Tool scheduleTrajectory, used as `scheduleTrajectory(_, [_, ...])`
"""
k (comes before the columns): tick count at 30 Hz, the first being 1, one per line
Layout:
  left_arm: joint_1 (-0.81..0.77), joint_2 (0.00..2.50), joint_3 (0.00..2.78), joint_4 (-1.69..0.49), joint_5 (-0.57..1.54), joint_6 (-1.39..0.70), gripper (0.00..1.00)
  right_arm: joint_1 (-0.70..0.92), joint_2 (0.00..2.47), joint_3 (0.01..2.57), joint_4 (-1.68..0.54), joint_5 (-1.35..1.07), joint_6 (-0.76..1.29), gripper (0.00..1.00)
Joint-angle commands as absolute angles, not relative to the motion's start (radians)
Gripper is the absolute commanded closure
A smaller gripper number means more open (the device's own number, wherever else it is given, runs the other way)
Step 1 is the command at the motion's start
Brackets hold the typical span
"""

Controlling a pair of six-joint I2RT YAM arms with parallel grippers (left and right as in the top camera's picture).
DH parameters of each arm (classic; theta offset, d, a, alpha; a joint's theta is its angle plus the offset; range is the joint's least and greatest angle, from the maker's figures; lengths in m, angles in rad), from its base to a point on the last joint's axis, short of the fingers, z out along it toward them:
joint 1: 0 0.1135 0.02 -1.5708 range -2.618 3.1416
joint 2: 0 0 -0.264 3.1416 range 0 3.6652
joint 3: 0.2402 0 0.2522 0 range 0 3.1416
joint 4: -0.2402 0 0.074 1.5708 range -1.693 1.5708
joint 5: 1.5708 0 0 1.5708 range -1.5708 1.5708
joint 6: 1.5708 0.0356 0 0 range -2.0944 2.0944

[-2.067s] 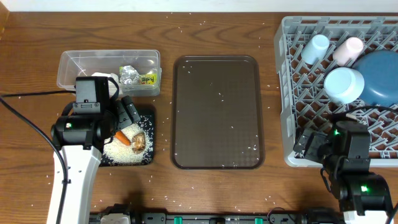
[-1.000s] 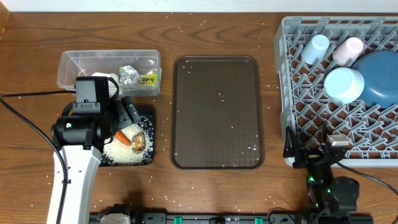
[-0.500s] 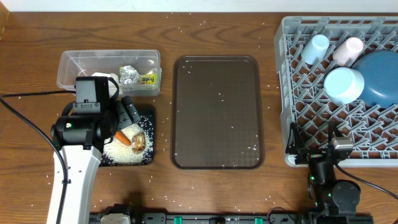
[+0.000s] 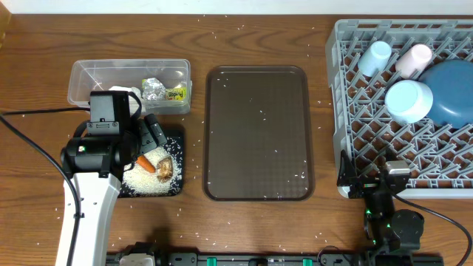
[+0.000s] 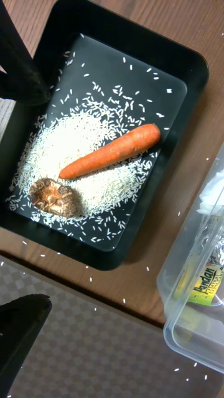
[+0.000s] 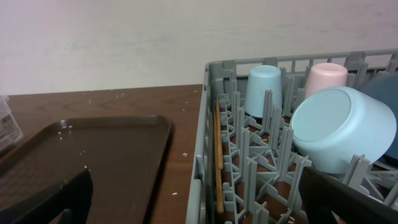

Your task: Sort waste into correct bins and load items into the dishwasher rack

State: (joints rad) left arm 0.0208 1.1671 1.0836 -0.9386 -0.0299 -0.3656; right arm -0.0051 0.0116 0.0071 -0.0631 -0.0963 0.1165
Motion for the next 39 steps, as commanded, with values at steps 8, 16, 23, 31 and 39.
scheduleTrajectory(8, [0.023, 1.169, 1.084, -0.942, -0.038, -0.360, 0.02, -0.010, 0.005, 0.006, -0.068, -0.087, 0.096, 0.01])
scheduleTrajectory(16, [0.023, 1.169, 1.084, -0.942, -0.038, -0.360, 0.02, -0.010, 0.005, 0.006, -0.068, -0.087, 0.096, 0.01])
scheduleTrajectory(23, [0.023, 1.169, 1.084, -0.942, -0.038, -0.360, 0.02, -0.010, 0.005, 0.006, -0.068, -0.087, 0.096, 0.01])
scheduleTrajectory(31, [0.023, 1.176, 1.084, -0.942, -0.038, -0.360, 0.02, -0.010, 0.005, 0.006, -0.068, -0.087, 0.096, 0.01])
scheduleTrajectory(39, [0.023, 1.158, 1.084, -0.942, -0.038, -0.360, 0.02, -0.010, 0.005, 0.006, -0.068, -0.087, 0.096, 0.01])
